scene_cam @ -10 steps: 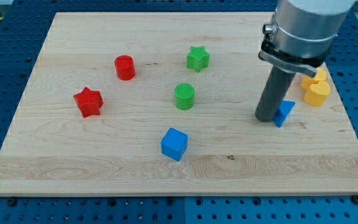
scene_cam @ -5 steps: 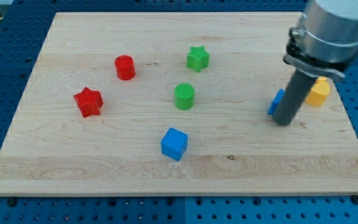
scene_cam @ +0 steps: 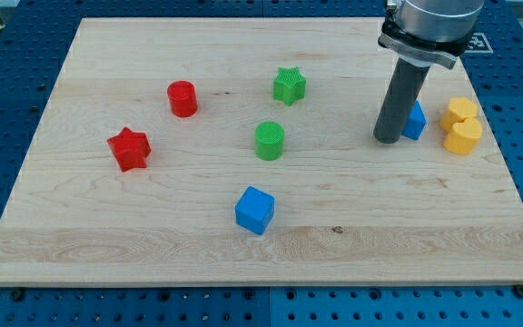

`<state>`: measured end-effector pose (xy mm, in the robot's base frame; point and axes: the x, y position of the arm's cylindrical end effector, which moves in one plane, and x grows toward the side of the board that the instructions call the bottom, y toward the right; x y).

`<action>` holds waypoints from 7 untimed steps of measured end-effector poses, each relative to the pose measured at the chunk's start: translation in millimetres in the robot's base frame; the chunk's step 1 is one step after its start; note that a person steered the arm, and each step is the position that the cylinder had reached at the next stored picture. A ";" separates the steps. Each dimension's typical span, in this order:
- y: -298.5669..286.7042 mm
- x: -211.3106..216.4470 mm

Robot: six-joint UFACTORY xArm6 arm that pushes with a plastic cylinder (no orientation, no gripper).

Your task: Move the blue triangle to the left side of the yellow hexagon

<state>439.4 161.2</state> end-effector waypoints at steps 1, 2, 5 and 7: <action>22.3 -13.1; 24.1 -16.8; 38.9 -16.8; 37.9 -15.6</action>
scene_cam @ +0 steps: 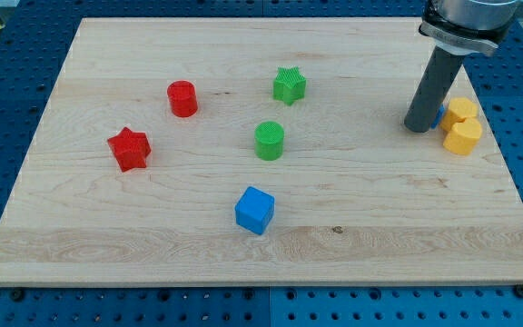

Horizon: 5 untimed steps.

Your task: Move the blue triangle to the left side of the yellow hexagon

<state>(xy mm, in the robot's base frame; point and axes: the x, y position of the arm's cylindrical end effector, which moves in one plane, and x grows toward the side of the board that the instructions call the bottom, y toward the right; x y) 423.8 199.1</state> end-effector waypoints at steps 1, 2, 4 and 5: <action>-15.3 15.7; -26.2 26.0; -46.3 55.6; -46.4 55.6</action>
